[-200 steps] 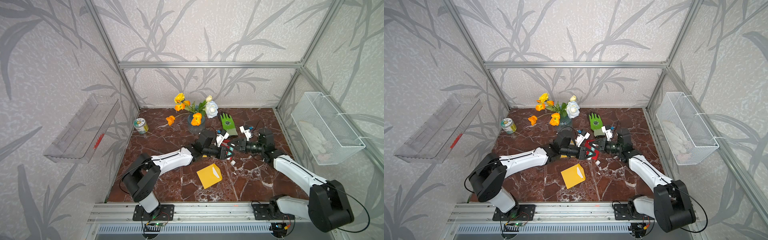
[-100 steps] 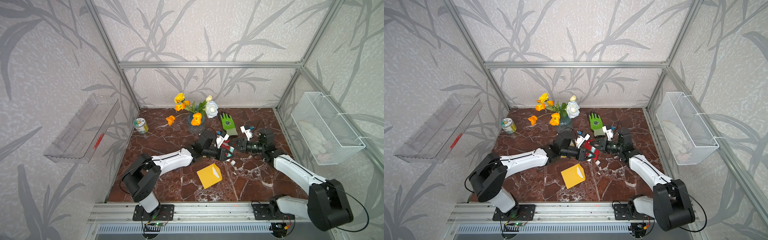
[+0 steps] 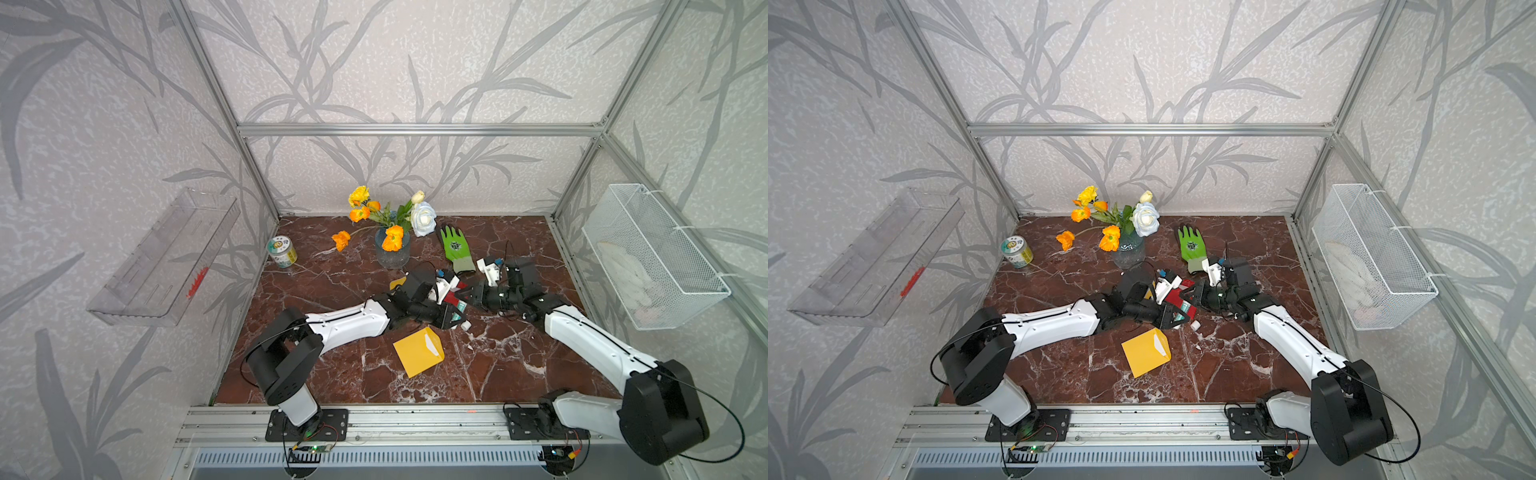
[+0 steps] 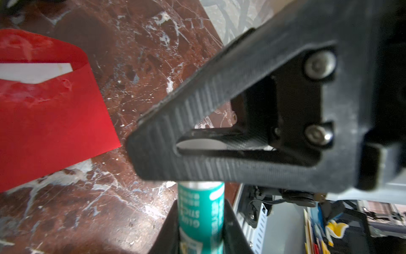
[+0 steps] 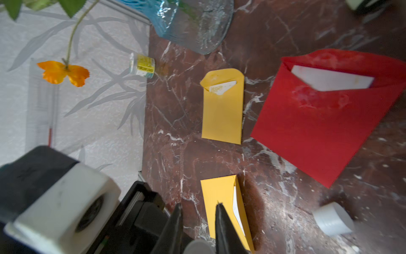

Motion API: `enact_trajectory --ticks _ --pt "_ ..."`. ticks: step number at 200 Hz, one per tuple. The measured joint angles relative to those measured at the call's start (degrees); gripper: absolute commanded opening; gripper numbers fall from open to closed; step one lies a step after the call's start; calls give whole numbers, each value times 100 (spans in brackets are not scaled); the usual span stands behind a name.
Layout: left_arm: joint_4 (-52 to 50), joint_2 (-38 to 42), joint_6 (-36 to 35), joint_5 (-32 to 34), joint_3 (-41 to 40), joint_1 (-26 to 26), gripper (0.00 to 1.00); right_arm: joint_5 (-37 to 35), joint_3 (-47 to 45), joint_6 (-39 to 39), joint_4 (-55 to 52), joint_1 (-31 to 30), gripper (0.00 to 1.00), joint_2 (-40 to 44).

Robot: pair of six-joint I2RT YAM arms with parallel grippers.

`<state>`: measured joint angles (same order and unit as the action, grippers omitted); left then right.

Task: Seal the envelope with a glue stick
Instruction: Unscrew the glue stick.

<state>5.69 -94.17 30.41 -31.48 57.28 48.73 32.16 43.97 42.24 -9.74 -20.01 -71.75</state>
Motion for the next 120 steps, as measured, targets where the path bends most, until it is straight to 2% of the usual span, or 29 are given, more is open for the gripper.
enact_trajectory --ticks 26,43,63,75,87,104,120 --pt "-181 -59 -33 527 46 83 0 -1058 275 267 -330 -442 10 -216" --pt "-363 -192 -33 833 155 105 0 -1757 439 476 -446 -734 14 -450" --pt "-531 -306 -37 964 264 116 0 -2312 538 612 -525 -953 28 -590" --pt "-551 -315 -44 973 293 116 0 -2492 544 629 -544 -992 45 -562" --pt "-555 -308 -46 962 319 101 0 -2616 527 514 -581 -970 56 -483" --pt "-535 -278 -46 831 321 33 0 -2605 326 385 -415 -868 64 -229" --pt "-463 -229 -42 625 295 -44 0 -2391 149 192 -306 -789 66 66"
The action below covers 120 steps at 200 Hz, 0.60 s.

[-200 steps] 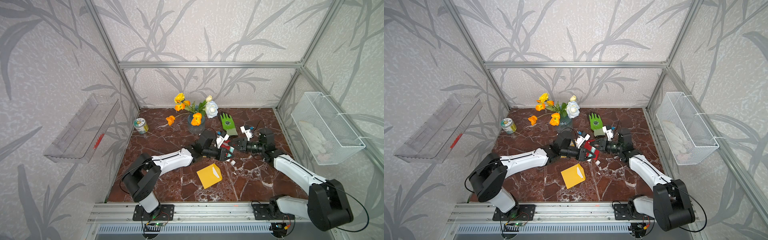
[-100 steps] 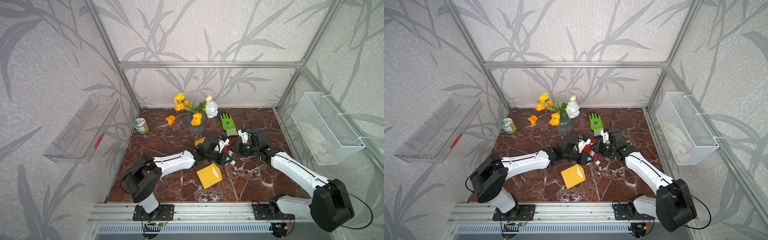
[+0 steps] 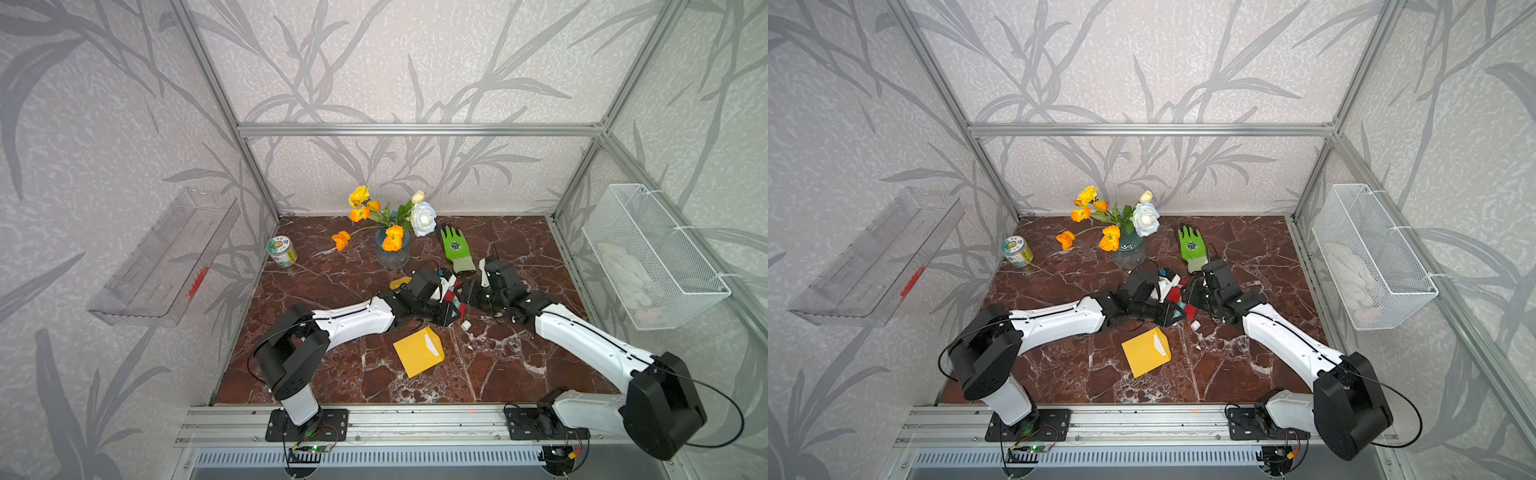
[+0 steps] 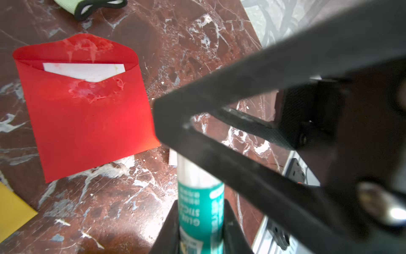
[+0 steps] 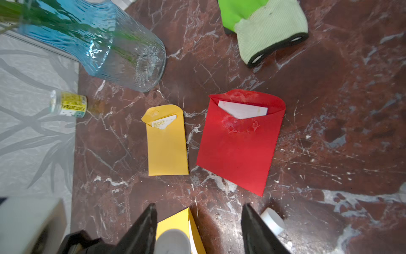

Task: Seal the envelope with a glue stick
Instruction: Unscrew the glue stick.

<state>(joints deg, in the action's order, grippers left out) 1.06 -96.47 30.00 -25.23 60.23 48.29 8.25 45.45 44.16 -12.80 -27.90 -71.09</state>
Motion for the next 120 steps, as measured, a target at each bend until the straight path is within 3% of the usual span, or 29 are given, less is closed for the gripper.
enact_trajectory --ticks 38,86,120 --pt "326 197 22 -444 -120 -146 0 857 -92 -358 105 219 66 326" --pt "796 269 144 -960 -341 -199 0 2293 -905 -175 1088 866 63 710" --pt "1027 389 151 -1292 -531 -223 0 3241 -1047 -166 1558 1040 55 684"
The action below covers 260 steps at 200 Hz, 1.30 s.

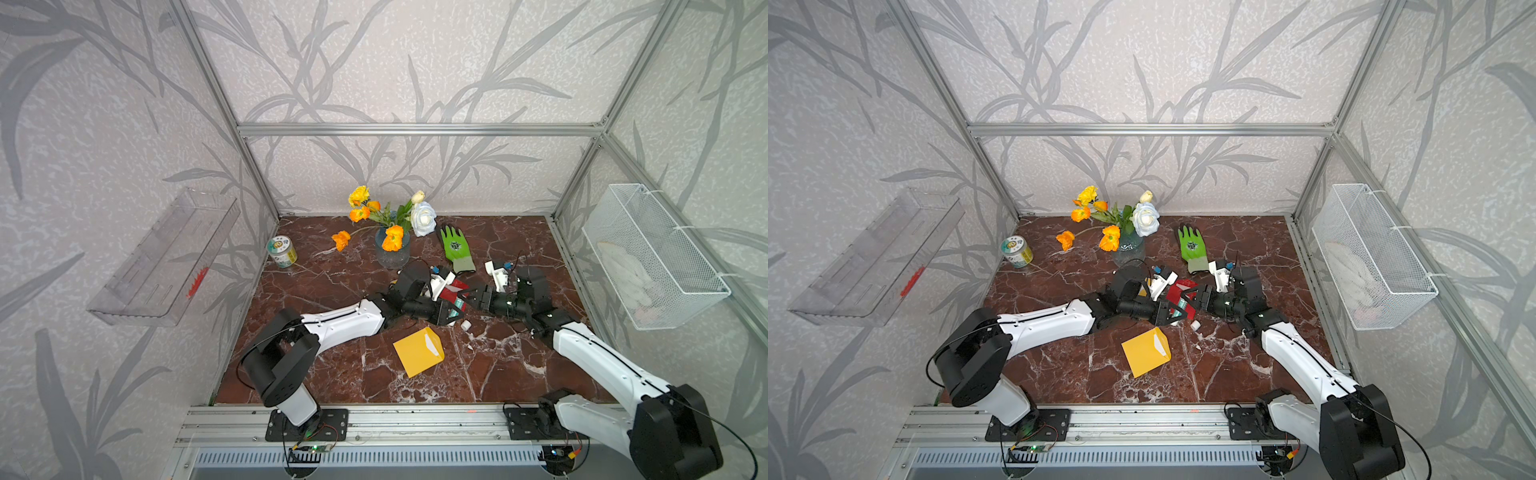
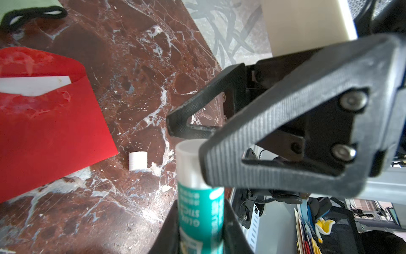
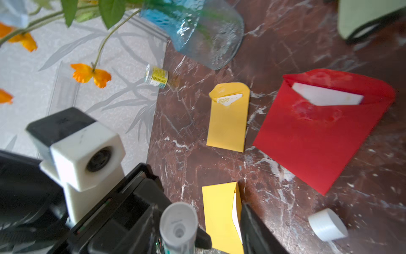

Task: Seal the envelope with a glue stick
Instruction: Unscrew the glue stick.

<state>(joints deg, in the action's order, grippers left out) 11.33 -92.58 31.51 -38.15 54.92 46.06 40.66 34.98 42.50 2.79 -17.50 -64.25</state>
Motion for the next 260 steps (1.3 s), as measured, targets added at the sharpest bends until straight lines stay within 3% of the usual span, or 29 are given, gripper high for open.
enact_trajectory --ticks 36,82,121,152,233,246,260 --pt "146 155 -107 -208 -2 -4 0 623 -2 -83 179 -7 49 -22" --pt "116 157 -203 -293 -2 -9 0 868 -2 -175 205 -7 21 -15" --pt "125 157 -223 -299 -2 -39 37 780 -20 -227 162 -17 0 83" --pt "118 157 -232 -348 -2 -103 48 260 -212 -251 166 -52 0 404" --pt "472 -20 -17 -584 -33 -129 50 -511 -424 -136 393 -243 0 793" --pt "634 -111 83 -658 -42 -129 47 -525 -483 -57 496 -264 0 780" --pt "750 -168 186 -706 -70 -129 37 -527 -529 13 597 -302 0 743"
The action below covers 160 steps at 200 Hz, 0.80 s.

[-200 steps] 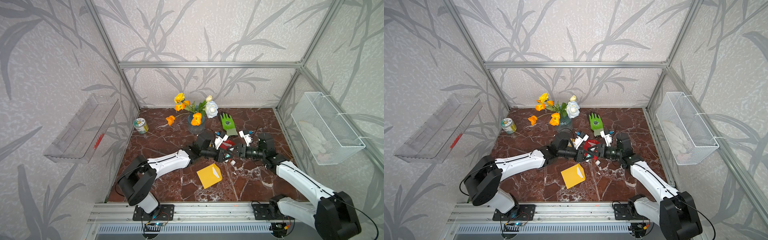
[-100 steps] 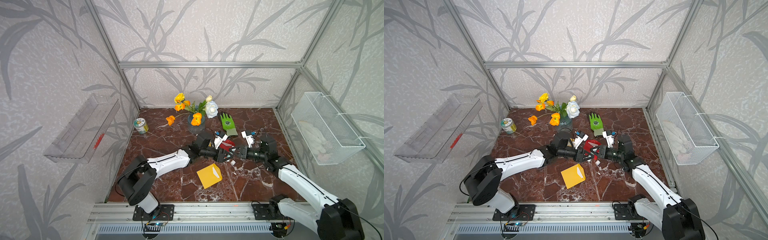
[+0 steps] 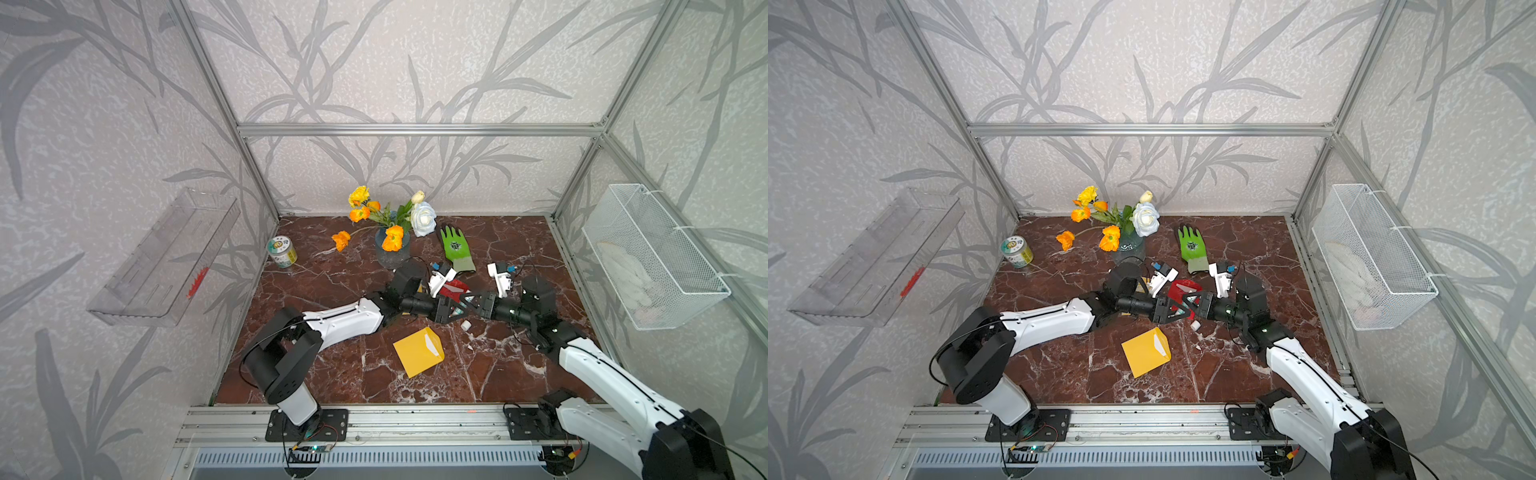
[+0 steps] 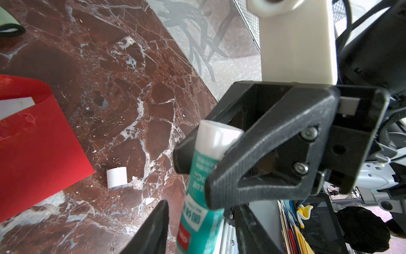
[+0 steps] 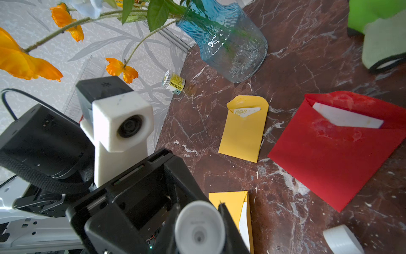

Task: Seal the envelope with a glue stick
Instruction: Unscrew the glue stick.

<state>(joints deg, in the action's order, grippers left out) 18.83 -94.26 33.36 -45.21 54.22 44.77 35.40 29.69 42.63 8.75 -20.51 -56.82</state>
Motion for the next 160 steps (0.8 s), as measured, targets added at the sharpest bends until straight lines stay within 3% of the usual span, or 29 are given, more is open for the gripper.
enact_trajectory --ticks 25,45,51,67,77,112,160 --pt "103 -44 20 -101 -2 -9 21 13 -17 120 105 -24 0 -24" --pt "181 -46 -59 -144 -4 -7 0 55 -20 234 129 -17 0 -35" --pt "177 -46 -61 -157 -4 -9 0 52 -20 243 131 -20 7 -37" --pt "175 -46 -81 -184 -4 -9 0 15 -20 258 146 -24 37 -39" --pt "164 -46 -81 -186 -4 -9 0 -2 -20 258 153 -24 45 -42" --pt "-7 -46 -90 -192 -4 -9 0 7 -20 179 212 -24 48 -50" --pt "-66 -46 -129 -271 -4 -9 0 138 -20 166 350 -24 45 -249"
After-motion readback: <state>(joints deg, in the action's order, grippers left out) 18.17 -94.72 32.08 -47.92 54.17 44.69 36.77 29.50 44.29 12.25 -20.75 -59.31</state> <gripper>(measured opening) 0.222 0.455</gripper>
